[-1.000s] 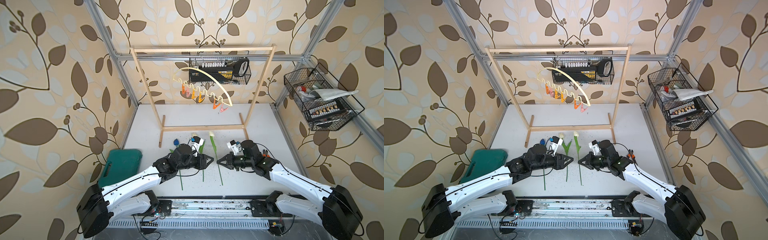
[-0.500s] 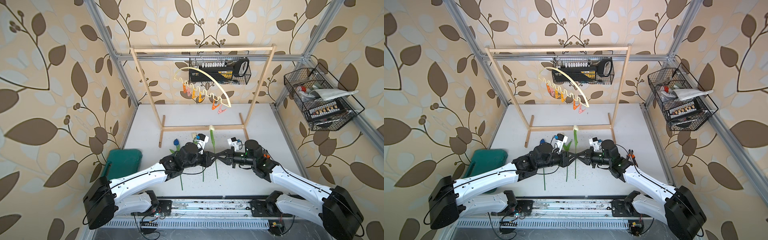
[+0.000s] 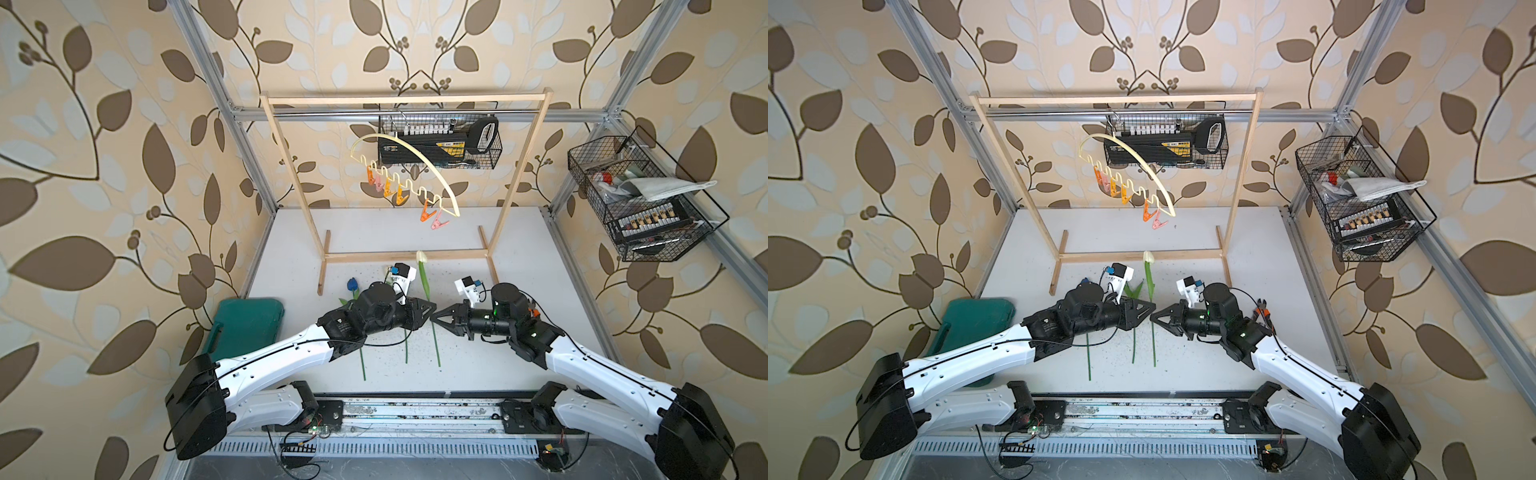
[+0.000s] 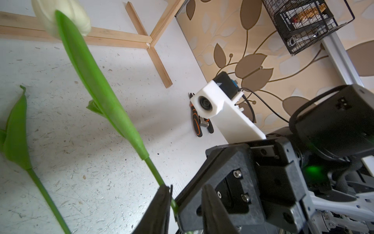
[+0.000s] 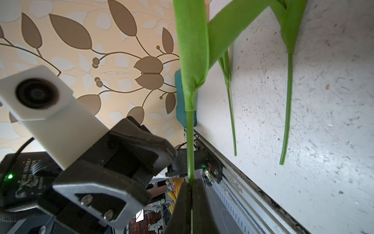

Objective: Dry the flowers on a clothes hanger
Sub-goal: Pick up the flower at the center of the board.

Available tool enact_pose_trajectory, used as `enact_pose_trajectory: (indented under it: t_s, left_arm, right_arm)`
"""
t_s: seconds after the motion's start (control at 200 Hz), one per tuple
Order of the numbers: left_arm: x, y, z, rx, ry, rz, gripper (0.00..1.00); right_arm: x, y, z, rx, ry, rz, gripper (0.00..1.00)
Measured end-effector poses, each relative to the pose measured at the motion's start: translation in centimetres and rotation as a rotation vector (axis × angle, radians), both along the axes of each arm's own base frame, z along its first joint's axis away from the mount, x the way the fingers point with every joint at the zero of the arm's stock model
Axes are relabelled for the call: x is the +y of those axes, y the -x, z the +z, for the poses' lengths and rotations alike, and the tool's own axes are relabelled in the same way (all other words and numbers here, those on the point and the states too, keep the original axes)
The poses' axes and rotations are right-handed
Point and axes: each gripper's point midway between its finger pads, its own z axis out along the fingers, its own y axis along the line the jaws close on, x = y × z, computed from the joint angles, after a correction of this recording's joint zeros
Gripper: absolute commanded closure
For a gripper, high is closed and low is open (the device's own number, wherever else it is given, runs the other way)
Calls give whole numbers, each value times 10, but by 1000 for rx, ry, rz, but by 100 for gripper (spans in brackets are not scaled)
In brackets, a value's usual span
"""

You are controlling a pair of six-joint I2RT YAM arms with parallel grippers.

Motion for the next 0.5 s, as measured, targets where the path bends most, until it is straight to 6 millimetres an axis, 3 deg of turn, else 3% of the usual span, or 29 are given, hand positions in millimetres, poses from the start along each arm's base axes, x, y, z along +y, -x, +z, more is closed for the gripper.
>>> enact_pose_trajectory:
  t_s: [0.255, 0.41, 0.5]
  left_arm:
    - [1, 0, -2, 4, -7, 2, 70]
    - [2, -1, -4, 7, -15, 12, 57]
    - [3, -3, -5, 4, -23, 21, 55]
  right_arm:
    - [-1, 1, -1, -5, 12, 3, 100]
    - [-2, 2, 1, -13, 12, 4, 100]
    - [-2, 2, 1, -16, 13, 3, 100]
